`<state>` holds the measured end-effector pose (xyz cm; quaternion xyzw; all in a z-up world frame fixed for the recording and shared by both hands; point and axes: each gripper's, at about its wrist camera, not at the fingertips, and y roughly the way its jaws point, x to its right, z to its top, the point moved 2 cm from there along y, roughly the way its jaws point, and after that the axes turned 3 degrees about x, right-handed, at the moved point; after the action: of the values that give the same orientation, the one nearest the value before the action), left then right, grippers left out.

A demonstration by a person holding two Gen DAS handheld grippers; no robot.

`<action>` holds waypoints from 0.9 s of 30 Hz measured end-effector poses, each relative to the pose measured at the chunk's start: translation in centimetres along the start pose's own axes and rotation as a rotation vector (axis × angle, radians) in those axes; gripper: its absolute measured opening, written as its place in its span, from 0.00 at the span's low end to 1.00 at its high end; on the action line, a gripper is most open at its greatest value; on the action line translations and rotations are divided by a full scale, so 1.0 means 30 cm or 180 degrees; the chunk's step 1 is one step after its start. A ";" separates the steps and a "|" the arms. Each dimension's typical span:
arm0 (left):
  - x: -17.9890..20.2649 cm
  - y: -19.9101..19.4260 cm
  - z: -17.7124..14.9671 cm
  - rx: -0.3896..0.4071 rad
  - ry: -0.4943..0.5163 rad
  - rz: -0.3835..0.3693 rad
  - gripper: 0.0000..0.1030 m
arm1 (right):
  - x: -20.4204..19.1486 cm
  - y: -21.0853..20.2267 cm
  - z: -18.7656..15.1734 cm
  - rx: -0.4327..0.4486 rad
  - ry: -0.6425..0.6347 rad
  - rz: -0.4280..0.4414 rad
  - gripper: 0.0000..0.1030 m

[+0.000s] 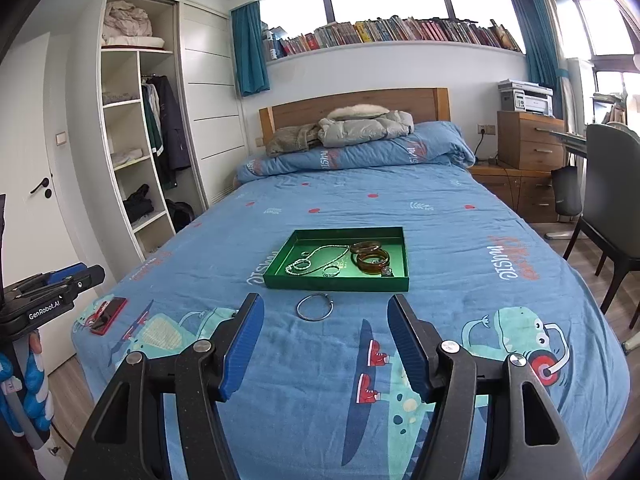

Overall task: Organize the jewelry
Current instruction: 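Move right tool to the silver bangle while left tool moves to the beaded bracelet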

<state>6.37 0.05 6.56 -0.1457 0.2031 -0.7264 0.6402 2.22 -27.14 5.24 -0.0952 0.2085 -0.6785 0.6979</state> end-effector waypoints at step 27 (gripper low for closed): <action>0.059 0.419 -0.030 -0.0469 0.0084 0.0001 0.39 | 0.007 0.343 -0.094 -0.0492 -0.0077 -0.0006 0.58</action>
<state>16.65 -2.83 -0.36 -0.1828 0.2645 -0.7113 0.6250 10.37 -26.28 -1.60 -0.1572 0.2518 -0.6598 0.6903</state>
